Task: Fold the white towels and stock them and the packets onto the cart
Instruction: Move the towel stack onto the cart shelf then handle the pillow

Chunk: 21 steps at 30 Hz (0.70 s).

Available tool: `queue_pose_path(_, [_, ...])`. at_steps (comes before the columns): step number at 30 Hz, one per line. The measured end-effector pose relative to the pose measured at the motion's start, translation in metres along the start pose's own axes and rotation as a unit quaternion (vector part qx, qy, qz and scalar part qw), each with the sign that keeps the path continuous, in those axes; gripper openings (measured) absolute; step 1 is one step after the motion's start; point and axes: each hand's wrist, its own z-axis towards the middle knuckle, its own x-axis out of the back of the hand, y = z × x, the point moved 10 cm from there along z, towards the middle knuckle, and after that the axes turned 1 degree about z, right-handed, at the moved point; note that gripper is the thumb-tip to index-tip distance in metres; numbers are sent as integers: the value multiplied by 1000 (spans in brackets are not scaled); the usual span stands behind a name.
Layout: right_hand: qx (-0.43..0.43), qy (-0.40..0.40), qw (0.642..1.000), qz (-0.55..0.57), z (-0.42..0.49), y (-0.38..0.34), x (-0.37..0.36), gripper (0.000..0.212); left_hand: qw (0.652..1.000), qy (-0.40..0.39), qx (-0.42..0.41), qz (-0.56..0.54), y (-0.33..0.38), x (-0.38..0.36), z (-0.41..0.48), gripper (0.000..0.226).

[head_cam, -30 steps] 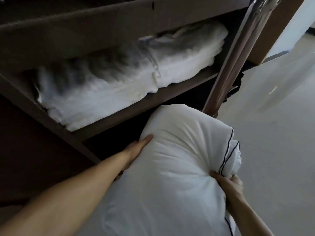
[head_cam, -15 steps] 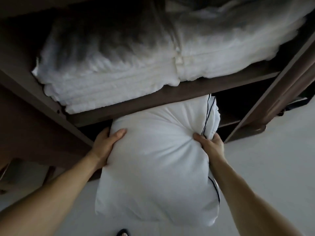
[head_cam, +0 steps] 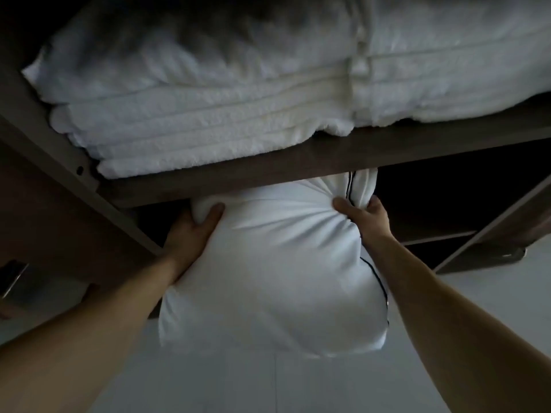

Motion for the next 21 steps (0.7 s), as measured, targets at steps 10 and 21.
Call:
queue_pose_path(10, [14, 5, 990, -140, 11, -15, 0, 67, 872, -140, -269, 384, 72, -73, -135, 115])
queue_pose_path(21, [-30, -248, 967, 57, -13, -9, -6, 62, 837, -39, -318, 443, 97, -123, -69, 119])
